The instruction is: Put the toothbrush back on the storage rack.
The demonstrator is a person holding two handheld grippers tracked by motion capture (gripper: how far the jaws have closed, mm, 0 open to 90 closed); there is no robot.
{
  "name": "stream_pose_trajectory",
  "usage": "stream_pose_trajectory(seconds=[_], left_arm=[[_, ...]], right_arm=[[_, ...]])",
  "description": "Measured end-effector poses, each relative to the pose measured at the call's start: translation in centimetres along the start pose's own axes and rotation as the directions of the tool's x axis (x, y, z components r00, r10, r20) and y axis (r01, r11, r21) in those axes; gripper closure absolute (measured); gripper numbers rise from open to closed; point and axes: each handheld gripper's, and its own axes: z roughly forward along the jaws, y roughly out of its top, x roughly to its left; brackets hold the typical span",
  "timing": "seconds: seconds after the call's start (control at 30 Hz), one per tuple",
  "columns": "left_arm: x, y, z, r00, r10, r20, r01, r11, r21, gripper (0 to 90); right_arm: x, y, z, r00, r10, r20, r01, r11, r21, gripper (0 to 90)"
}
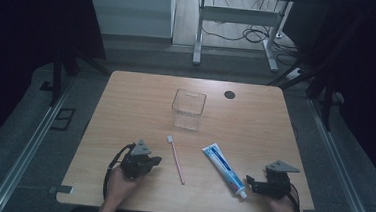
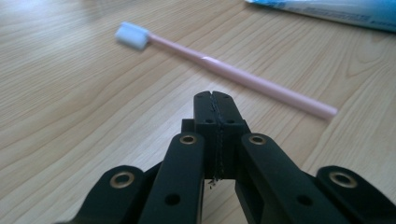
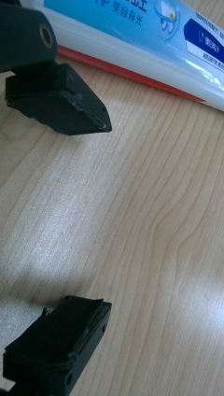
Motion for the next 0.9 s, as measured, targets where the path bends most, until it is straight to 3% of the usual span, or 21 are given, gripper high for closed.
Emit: stream_pose_trajectory(seconds=[0.33, 0.67, 0.9], left_arm=[[-1.6, 1.2, 1.5, 0.9987, 0.029, 0.042, -0.03, 0.9995, 0.013, 89.5], [-4.0, 2.8, 4.3, 0.992, 0.084, 0.094, -0.088, 0.9954, 0.039, 89.2], [-4.5, 2.4, 5.6, 0.9901, 0.096, 0.103, -0.105, 0.9908, 0.086, 88.9]], right_arm=[[0.0, 0.0, 0.0, 1.0, 0.0, 0.0, 0.0, 1.0, 0.0, 11.6], [0.0, 0.0, 0.0, 1.0, 0.0, 0.0, 0.0, 1.0, 0.0, 11.6], [0.0, 0.0, 0.0, 1.0, 0.0, 0.0, 0.0, 1.0, 0.0, 11.6]])
